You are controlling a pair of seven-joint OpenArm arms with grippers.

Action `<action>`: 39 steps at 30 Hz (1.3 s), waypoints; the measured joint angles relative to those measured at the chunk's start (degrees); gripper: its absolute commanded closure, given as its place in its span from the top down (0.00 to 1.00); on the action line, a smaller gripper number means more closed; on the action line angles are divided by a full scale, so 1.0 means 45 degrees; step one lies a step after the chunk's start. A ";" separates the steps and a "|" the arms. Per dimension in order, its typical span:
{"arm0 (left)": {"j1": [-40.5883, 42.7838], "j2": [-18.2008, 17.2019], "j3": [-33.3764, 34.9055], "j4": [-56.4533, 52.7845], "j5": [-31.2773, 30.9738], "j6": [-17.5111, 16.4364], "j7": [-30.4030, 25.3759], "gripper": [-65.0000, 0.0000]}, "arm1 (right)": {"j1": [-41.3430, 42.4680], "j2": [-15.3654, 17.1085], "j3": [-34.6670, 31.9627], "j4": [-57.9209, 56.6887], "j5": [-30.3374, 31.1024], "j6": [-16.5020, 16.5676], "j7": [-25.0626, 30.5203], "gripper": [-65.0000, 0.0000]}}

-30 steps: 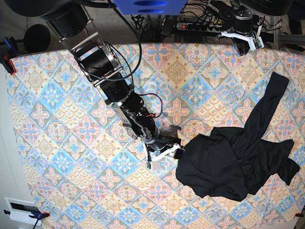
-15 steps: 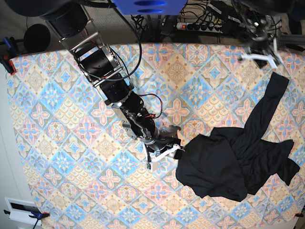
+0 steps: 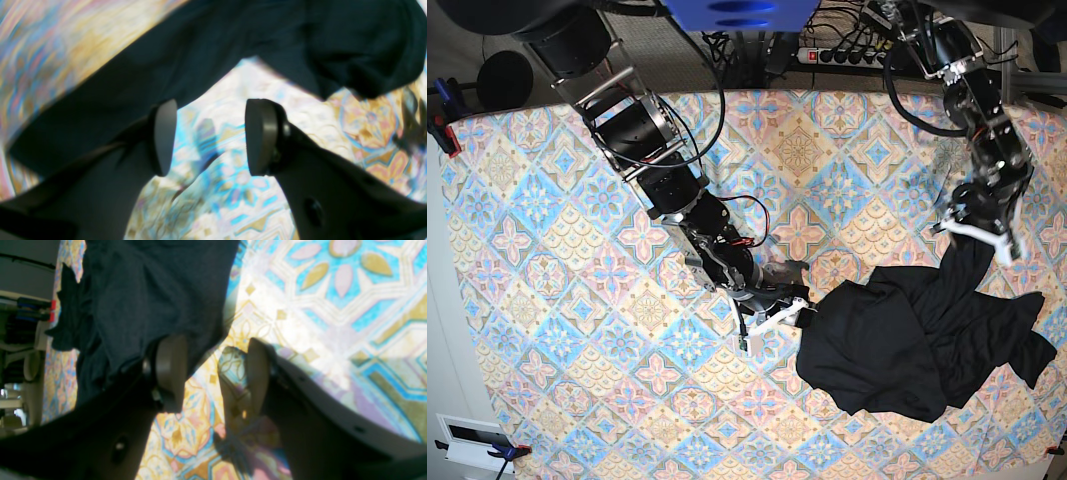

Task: Layout the t-shirt on the table in an organized manner, then fold the t-shirt properly
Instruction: 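Lower the left gripper onto the shirt and grasp the fabric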

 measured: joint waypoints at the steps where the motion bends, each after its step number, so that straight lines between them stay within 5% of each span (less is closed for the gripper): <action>1: -0.0214 -0.0291 0.0675 -0.0151 0.0015 -0.0019 0.0053 0.49 | 0.0005 0.0015 0.0000 0.0000 -0.0005 -0.0005 -0.0010 0.43; 7: -0.2667 -0.1331 0.3303 -0.4187 0.1477 -0.0087 -0.0185 0.45 | -0.1209 0.0408 0.0019 0.0199 0.0223 0.0656 0.1020 0.43; 11: -0.3672 -0.1826 0.5824 -0.6130 0.2851 -0.0063 -0.1010 0.45 | -0.1088 0.0967 0.0015 0.0272 0.0277 0.0738 0.0335 0.43; 15: -0.4381 -0.1938 0.7893 -0.6509 0.3993 -0.0141 -0.1428 0.45 | -0.1127 0.1375 0.0024 0.0311 0.0340 0.0937 0.0495 0.43; 21: -0.5217 -0.1739 1.0365 -0.6630 0.3939 -0.0185 -0.1501 0.46 | -0.1117 0.1593 0.0024 0.0330 0.0403 0.1049 0.0481 0.43; 33: -0.5761 -0.0971 1.0666 -0.9636 0.3949 -0.0631 -0.3541 0.45 | -0.1127 0.1637 0.0015 0.0335 0.0389 0.0962 0.0544 0.43; 36: -0.5780 -0.0962 1.0666 -0.9884 0.3852 -0.0690 -0.3755 0.32 | -0.1127 0.1647 0.0015 0.0335 0.0389 0.1005 0.0505 0.43; 39: -0.5542 -0.0874 1.0661 -0.9889 0.3818 -0.0704 -0.4265 0.00 | -0.1127 0.1642 0.0015 0.0335 0.0389 0.0996 0.0505 0.43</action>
